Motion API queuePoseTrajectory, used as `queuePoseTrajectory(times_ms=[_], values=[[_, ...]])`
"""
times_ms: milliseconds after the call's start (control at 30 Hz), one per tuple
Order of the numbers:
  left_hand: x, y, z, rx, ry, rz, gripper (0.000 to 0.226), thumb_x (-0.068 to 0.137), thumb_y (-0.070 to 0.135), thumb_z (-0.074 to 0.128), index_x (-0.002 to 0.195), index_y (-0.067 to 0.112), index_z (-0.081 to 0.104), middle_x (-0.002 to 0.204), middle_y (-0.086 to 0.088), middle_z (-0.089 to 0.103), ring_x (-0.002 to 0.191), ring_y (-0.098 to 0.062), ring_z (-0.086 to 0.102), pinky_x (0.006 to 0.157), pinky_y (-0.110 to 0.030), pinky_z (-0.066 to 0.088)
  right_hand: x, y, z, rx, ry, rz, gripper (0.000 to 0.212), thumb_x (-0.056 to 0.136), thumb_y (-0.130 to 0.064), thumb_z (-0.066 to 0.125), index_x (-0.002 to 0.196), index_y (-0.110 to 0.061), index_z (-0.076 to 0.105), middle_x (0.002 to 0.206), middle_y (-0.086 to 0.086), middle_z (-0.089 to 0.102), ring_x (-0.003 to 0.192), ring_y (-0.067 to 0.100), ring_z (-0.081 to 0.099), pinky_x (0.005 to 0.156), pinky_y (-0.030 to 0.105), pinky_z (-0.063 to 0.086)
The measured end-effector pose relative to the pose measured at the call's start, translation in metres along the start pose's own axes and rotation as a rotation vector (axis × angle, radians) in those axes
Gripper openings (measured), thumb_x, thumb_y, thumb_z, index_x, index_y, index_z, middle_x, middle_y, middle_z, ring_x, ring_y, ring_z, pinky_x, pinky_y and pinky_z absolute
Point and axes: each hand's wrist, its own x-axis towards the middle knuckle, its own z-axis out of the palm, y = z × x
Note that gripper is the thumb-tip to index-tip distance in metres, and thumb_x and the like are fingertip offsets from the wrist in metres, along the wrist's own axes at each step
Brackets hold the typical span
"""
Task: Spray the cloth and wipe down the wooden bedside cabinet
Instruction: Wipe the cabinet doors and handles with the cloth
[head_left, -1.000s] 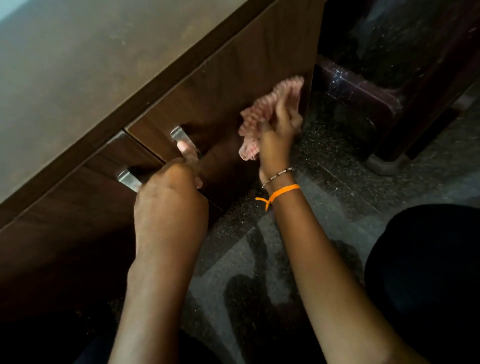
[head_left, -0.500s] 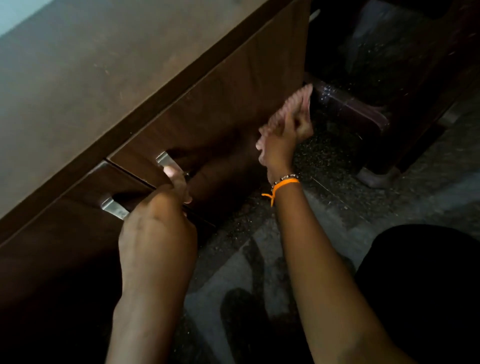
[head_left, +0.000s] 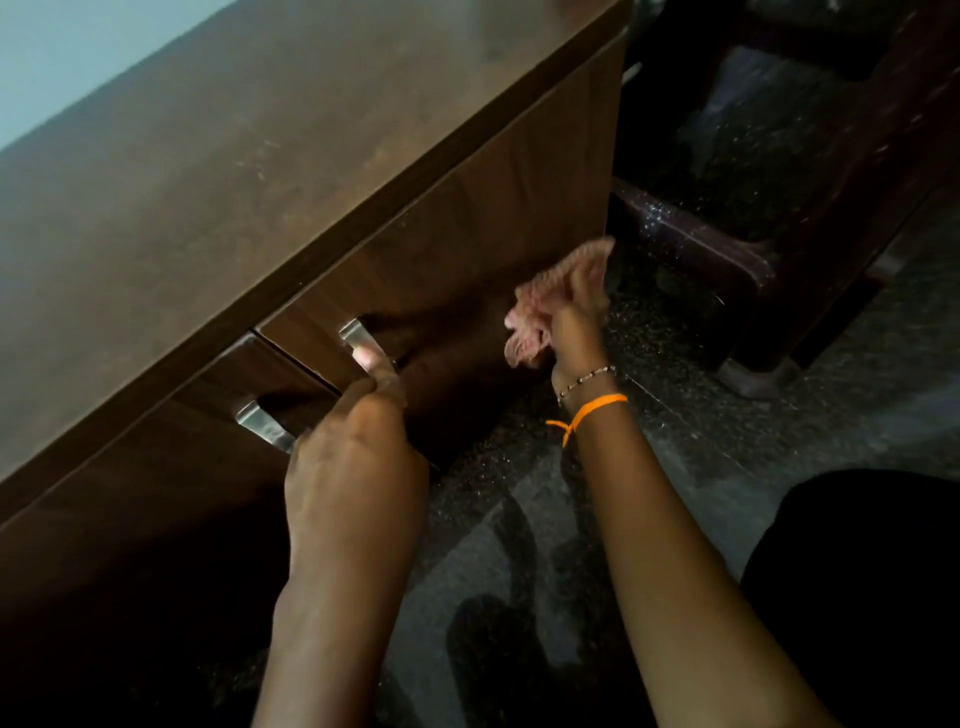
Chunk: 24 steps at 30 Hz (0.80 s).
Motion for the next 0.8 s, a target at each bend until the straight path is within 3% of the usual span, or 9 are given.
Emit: queuePoseTrajectory(times_ms=[67,100,200,300,433,567,600,733,800], values=[[0.001,0.0,0.001,-0.01,0.006,0.01,0.052,0.086,0.002,0.049,0.136,0.016,0.043,0.116,-0.005,0.06,0.105,-0.03,0.057,0.086,-0.04,0.046,-0.005,-0.042,0.016,-0.1,-0.018,-0.219,0.075,0.07,-0.025,0.06,0.132,-0.056,0.031,0.148,0.015,0.028,0.129,0.038,0.042,0.099,0.046,0.047],[0.002,0.002,0.002,-0.01,0.006,0.007,0.051,0.087,0.003,0.049,0.136,0.016,0.043,0.118,-0.005,0.059,0.107,-0.029,0.056,0.086,-0.038,0.045,-0.01,-0.062,0.023,-0.18,-0.043,-0.343,0.077,0.07,-0.026,0.057,0.136,-0.052,0.028,0.15,0.012,0.023,0.131,0.033,0.039,0.105,0.045,0.042],[0.005,0.002,0.0,-0.045,-0.014,-0.02,0.04,0.087,0.004,0.05,0.125,0.015,0.053,0.119,-0.007,0.06,0.108,-0.03,0.055,0.082,-0.034,0.041,-0.021,-0.102,0.039,-0.199,-0.085,-0.542,0.073,0.08,-0.005,0.045,0.147,-0.02,0.021,0.138,0.012,0.022,0.114,0.012,0.036,0.1,0.012,0.036],[0.006,-0.001,-0.004,-0.165,-0.045,-0.039,0.033,0.091,0.007,0.044,0.12,0.017,0.056,0.114,-0.006,0.063,0.108,-0.03,0.056,0.083,-0.033,0.041,-0.022,-0.108,0.043,-0.225,-0.028,-0.605,0.073,0.078,-0.005,0.042,0.147,-0.016,0.021,0.13,0.014,0.026,0.105,0.01,0.039,0.085,-0.003,0.032],[0.005,-0.003,-0.003,-0.204,-0.031,-0.05,0.032,0.092,0.008,0.043,0.119,0.02,0.056,0.111,-0.004,0.064,0.105,-0.027,0.057,0.077,-0.027,0.037,-0.003,-0.107,0.045,-0.275,0.054,-0.551,0.069,0.085,-0.003,0.044,0.148,-0.019,0.02,0.128,0.01,0.027,0.104,0.011,0.036,0.08,-0.007,0.026],[0.004,-0.006,0.0,-0.192,-0.03,-0.053,0.035,0.091,0.008,0.044,0.122,0.021,0.054,0.112,-0.004,0.064,0.102,-0.026,0.059,0.075,-0.026,0.038,0.022,-0.102,0.031,-0.154,0.129,-0.386,0.062,0.085,-0.008,0.045,0.145,-0.012,0.03,0.143,0.012,0.03,0.12,0.024,0.041,0.106,0.028,0.034],[0.003,-0.006,0.002,-0.188,-0.022,-0.042,0.038,0.091,0.007,0.044,0.125,0.022,0.052,0.113,-0.002,0.065,0.102,-0.024,0.06,0.076,-0.027,0.04,0.023,-0.098,0.027,-0.157,0.138,-0.357,0.058,0.087,-0.004,0.043,0.144,-0.009,0.031,0.144,0.013,0.032,0.123,0.022,0.042,0.109,0.029,0.034],[0.002,-0.006,0.0,-0.167,0.017,-0.042,0.047,0.089,0.004,0.043,0.13,0.024,0.049,0.108,-0.004,0.066,0.102,-0.027,0.059,0.074,-0.027,0.038,0.023,-0.054,0.009,-0.207,0.165,-0.195,0.056,0.094,-0.013,0.036,0.147,-0.019,0.021,0.135,0.01,0.031,0.083,0.002,0.053,0.069,0.007,0.049],[0.001,-0.004,-0.002,-0.144,0.008,-0.046,0.048,0.088,0.003,0.044,0.131,0.025,0.049,0.106,-0.006,0.066,0.102,-0.029,0.057,0.073,-0.028,0.037,0.026,-0.025,-0.003,-0.26,0.164,-0.119,0.055,0.098,-0.014,0.033,0.148,-0.026,0.015,0.141,0.011,0.019,0.105,0.017,0.054,0.082,0.013,0.044]])
